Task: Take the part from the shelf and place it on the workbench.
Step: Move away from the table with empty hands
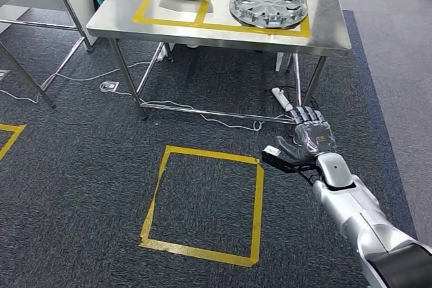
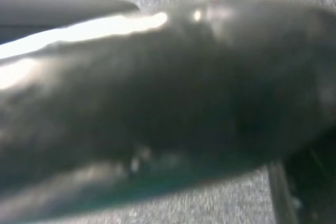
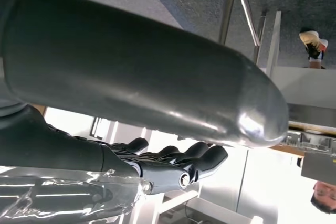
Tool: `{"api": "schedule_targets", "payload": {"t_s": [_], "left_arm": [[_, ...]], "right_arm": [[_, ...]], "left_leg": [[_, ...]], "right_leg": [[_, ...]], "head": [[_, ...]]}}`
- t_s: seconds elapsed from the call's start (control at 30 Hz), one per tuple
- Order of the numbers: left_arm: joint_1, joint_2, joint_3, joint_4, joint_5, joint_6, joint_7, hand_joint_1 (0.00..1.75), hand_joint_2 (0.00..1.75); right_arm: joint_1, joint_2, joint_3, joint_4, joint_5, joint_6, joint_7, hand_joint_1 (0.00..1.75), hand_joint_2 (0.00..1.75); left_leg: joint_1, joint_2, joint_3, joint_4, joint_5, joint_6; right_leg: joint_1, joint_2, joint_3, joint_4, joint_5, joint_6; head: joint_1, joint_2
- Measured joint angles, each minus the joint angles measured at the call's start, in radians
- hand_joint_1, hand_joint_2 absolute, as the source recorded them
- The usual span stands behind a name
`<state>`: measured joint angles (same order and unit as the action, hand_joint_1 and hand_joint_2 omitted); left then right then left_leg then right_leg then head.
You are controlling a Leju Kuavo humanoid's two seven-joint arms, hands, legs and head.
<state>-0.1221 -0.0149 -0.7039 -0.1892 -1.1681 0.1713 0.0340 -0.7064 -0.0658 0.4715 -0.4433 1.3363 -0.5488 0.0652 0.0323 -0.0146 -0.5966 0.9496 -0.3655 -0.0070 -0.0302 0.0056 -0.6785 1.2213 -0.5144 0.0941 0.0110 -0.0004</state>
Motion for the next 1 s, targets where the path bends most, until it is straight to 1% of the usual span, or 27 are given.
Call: {"api": "schedule_targets", "payload": {"t_s": [0.03, 0.07, 0.1, 0.13, 0.17, 0.23, 0.27, 0.3, 0.33, 0.4, 0.43, 0.47, 0.5, 0.53, 0.6, 0.63, 0.67, 0.7, 0.73, 0.77, 0.8, 0.83, 0.87, 0.9, 0.93, 0.97, 1.0], "left_arm": [[-0.002, 0.0, 0.0, 0.0, 0.0, 0.0, 0.0, 0.0, 0.0], [-0.004, 0.002, 0.0, 0.0, 0.0, 0.0, 0.0, 0.0, 0.0], [-0.006, 0.003, 0.001, 0.0, 0.0, 0.0, 0.0, 0.0, 0.0], [-0.007, 0.004, 0.001, 0.0, 0.0, 0.0, 0.0, 0.0, 0.0], [-0.008, 0.005, 0.001, 0.0, 0.0, 0.0, -0.001, 0.0, 0.0], [-0.007, 0.004, 0.002, 0.0, 0.001, 0.0, -0.002, 0.0, 0.0], [-0.008, 0.004, 0.002, 0.0, 0.001, 0.0, -0.003, 0.0, 0.0], [-0.008, 0.004, 0.002, 0.0, 0.002, 0.0, -0.004, 0.0, 0.0], [-0.01, 0.004, 0.003, 0.0, 0.002, 0.0, -0.005, 0.0, 0.0], [-0.014, 0.004, 0.005, -0.001, 0.004, 0.001, -0.008, 0.0, 0.0], [-0.015, 0.003, 0.006, -0.002, 0.004, 0.001, -0.01, 0.0, 0.0], [-0.014, 0.003, 0.007, -0.003, 0.005, 0.001, -0.01, 0.0, 0.0], [-0.011, 0.002, 0.008, -0.003, 0.004, 0.001, -0.011, 0.0, 0.0], [-0.006, 0.002, 0.008, -0.003, 0.004, 0.001, -0.011, 0.0, 0.0], [0.004, 0.001, 0.008, -0.003, 0.002, 0.002, -0.011, 0.0, 0.0], [0.007, 0.001, 0.008, -0.003, 0.001, 0.002, -0.011, 0.0, 0.0], [0.01, 0.001, 0.008, -0.003, 0.0, 0.003, -0.012, 0.0, 0.0], [0.012, 0.001, 0.008, -0.003, 0.0, 0.004, -0.012, 0.0, 0.0], [0.015, 0.0, 0.008, -0.003, 0.0, 0.005, -0.012, 0.0, 0.0], [0.016, 0.0, 0.008, -0.003, 0.0, 0.006, -0.012, 0.0, 0.0], [0.015, -0.001, 0.008, -0.003, -0.001, 0.006, -0.012, 0.0, 0.0], [0.014, -0.002, 0.008, -0.003, -0.002, 0.006, -0.012, 0.0, 0.0], [0.013, -0.002, 0.008, -0.003, -0.003, 0.006, -0.012, 0.0, 0.0], [0.012, -0.003, 0.008, -0.003, -0.004, 0.007, -0.013, 0.0, 0.0], [0.012, -0.004, 0.008, -0.003, -0.004, 0.008, -0.013, 0.0, 0.0], [0.012, -0.004, 0.009, -0.003, -0.004, 0.009, -0.013, 0.0, 0.0], [0.012, -0.005, 0.009, -0.003, -0.004, 0.01, -0.013, 0.0, 0.0]], "right_arm": [[-0.001, 0.0, 0.0, 0.0, 0.0, 0.0, 0.0, 0.0, 0.0], [-0.001, 0.0, 0.0, 0.0, 0.0, 0.0, 0.0, 0.0, 0.0], [-0.001, 0.0, 0.0, 0.0, 0.001, 0.0, 0.0, 0.0, 0.0], [0.001, 0.0, 0.0, 0.001, 0.001, 0.0, -0.001, 0.0, 0.0], [0.004, 0.001, 0.0, 0.001, 0.002, 0.0, -0.001, 0.0, 0.0], [0.009, 0.001, 0.0, 0.001, 0.003, 0.0, -0.002, 0.0, 0.0], [0.009, 0.001, 0.0, 0.001, 0.003, -0.001, -0.001, 0.0, 0.0], [0.007, 0.001, 0.0, 0.0, 0.003, -0.001, -0.001, 0.0, 0.0], [0.006, 0.001, 0.0, 0.0, 0.003, -0.001, 0.0, 0.0, 0.0], [0.008, 0.001, 0.0, 0.0, 0.003, -0.001, 0.002, 0.0, 0.0], [0.01, 0.001, 0.0, 0.0, 0.003, -0.001, 0.002, 0.0, 0.0], [0.012, 0.001, 0.0, 0.0, 0.002, -0.001, 0.003, 0.0, 0.0], [0.013, 0.001, 0.0, 0.0, 0.001, -0.001, 0.004, 0.0, 0.0], [0.014, 0.001, -0.001, 0.0, -0.001, -0.001, 0.004, 0.0, 0.0], [0.015, -0.003, -0.004, 0.0, -0.007, -0.003, 0.006, 0.0, 0.0], [0.017, -0.007, -0.007, 0.0, -0.01, -0.004, 0.007, 0.0, 0.0], [0.021, -0.01, -0.009, 0.0, -0.012, -0.005, 0.008, 0.0, 0.0], [0.024, -0.012, -0.01, 0.0, -0.014, -0.006, 0.008, 0.0, 0.0], [0.027, -0.014, -0.011, 0.0, -0.015, -0.007, 0.009, 0.0, 0.0], [0.028, -0.016, -0.011, 0.0, -0.015, -0.008, 0.009, 0.0, 0.0], [0.03, -0.017, -0.012, 0.0, -0.016, -0.01, 0.008, 0.0, 0.0], [0.032, -0.019, -0.013, 0.0, -0.017, -0.012, 0.008, 0.0, 0.0], [0.037, -0.022, -0.015, 0.0, -0.018, -0.014, 0.008, 0.0, 0.0], [0.044, -0.026, -0.018, 0.001, -0.019, -0.015, 0.009, 0.0, 0.0], [0.051, -0.03, -0.021, 0.002, -0.022, -0.016, 0.01, 0.0, 0.0], [0.058, -0.033, -0.024, 0.003, -0.024, -0.016, 0.01, 0.0, 0.0], [0.062, -0.035, -0.027, 0.003, -0.026, -0.017, 0.011, 0.0, 0.0]], "left_leg": [[0.005, -0.006, -0.002, 0.005, 0.0, -0.009], [0.008, -0.012, -0.007, 0.01, -0.001, -0.02], [0.009, -0.017, -0.013, 0.016, 0.001, -0.029], [0.009, -0.021, -0.018, 0.02, 0.004, -0.037], [0.008, -0.026, -0.023, 0.019, 0.01, -0.042], [0.009, -0.03, -0.028, 0.016, 0.017, -0.049], [0.008, -0.023, -0.034, 0.027, 0.007, -0.05], [0.006, -0.013, -0.048, 0.06, -0.016, -0.049], [0.001, -0.003, -0.07, 0.116, -0.051, -0.047], [-0.009, 0.004, -0.121, 0.257, -0.122, -0.039], [-0.014, 0.005, -0.133, 0.304, -0.139, -0.034], [-0.019, 0.005, -0.128, 0.315, -0.139, -0.028], [-0.023, 0.008, -0.105, 0.289, -0.123, -0.021], [-0.028, 0.021, -0.068, 0.234, -0.097, -0.012], [-0.042, 0.072, -0.003, 0.117, -0.067, 0.002], [-0.047, 0.091, 0.013, 0.08, -0.065, 0.007], [-0.051, 0.098, 0.015, 0.064, -0.07, 0.01], [-0.051, 0.087, 0.013, 0.056, -0.071, 0.014], [-0.049, 0.073, 0.009, 0.056, -0.068, 0.018], [-0.047, 0.06, 0.008, 0.054, -0.066, 0.021], [-0.044, 0.047, 0.008, 0.053, -0.063, 0.026], [-0.042, 0.035, 0.007, 0.053, -0.06, 0.029], [-0.041, 0.021, 0.006, 0.053, -0.058, 0.032], [-0.04, 0.006, 0.004, 0.053, -0.057, 0.035], [-0.04, -0.009, 0.003, 0.053, -0.055, 0.037], [-0.04, -0.026, 0.003, 0.053, -0.054, 0.037], [-0.041, -0.041, 0.003, 0.053, -0.053, 0.037]], "right_leg": [[-0.007, 0.007, 0.042, -0.074, 0.028, 0.01], [-0.011, 0.021, 0.08, -0.137, 0.046, 0.016], [-0.013, 0.031, 0.106, -0.179, 0.056, 0.014], [-0.013, 0.038, 0.116, -0.197, 0.056, 0.007], [-0.009, 0.036, 0.115, -0.192, 0.055, -0.006], [-0.007, 0.018, 0.108, -0.185, 0.06, -0.03], [-0.005, 0.01, 0.106, -0.185, 0.062, -0.041], [-0.003, 0.002, 0.104, -0.186, 0.064, -0.052], [-0.001, -0.007, 0.102, -0.187, 0.066, -0.061], [0.007, -0.027, 0.097, -0.187, 0.069, -0.071], [0.011, -0.037, 0.095, -0.187, 0.07, -0.074], [0.015, -0.047, 0.092, -0.187, 0.071, -0.076], [0.018, -0.057, 0.091, -0.187, 0.071, -0.077], [0.021, -0.066, 0.091, -0.187, 0.072, -0.078], [0.03, -0.084, 0.088, -0.185, 0.072, -0.076], [0.035, -0.094, 0.086, -0.184, 0.073, -0.074], [0.039, -0.106, 0.083, -0.184, 0.073, -0.072], [0.041, -0.12, 0.082, -0.184, 0.073, -0.069], [0.04, -0.124, 0.08, -0.183, 0.07, -0.064], [0.037, -0.109, 0.076, -0.174, 0.061, -0.059], [0.034, -0.083, 0.066, -0.148, 0.043, -0.053], [0.031, -0.051, 0.046, -0.101, 0.016, -0.047], [0.031, -0.025, 0.019, -0.035, -0.015, -0.045], [0.03, -0.014, -0.012, 0.033, -0.042, -0.044], [0.031, -0.01, -0.038, 0.084, -0.056, -0.044], [0.031, -0.009, -0.048, 0.102, -0.051, -0.046], [0.031, -0.006, -0.039, 0.077, -0.028, -0.049]], "head": [[0.0, 0.0], [0.002, 0.0], [0.002, 0.0], [0.002, 0.0], [0.001, 0.0], [-0.004, 0.0], [-0.007, 0.0], [-0.01, 0.0], [-0.013, 0.0], [-0.016, 0.0], [-0.016, 0.0], [-0.016, 0.0], [-0.015, 0.0], [-0.016, 0.0], [-0.017, 0.0], [-0.017, 0.0], [-0.017, 0.0], [-0.016, 0.0], [-0.014, 0.0], [-0.014, 0.0], [-0.013, 0.0], [-0.013, 0.0], [-0.012, 0.0], [-0.012, 0.0], [-0.011, 0.0], [-0.011, 0.0], [-0.011, 0.0]]}}
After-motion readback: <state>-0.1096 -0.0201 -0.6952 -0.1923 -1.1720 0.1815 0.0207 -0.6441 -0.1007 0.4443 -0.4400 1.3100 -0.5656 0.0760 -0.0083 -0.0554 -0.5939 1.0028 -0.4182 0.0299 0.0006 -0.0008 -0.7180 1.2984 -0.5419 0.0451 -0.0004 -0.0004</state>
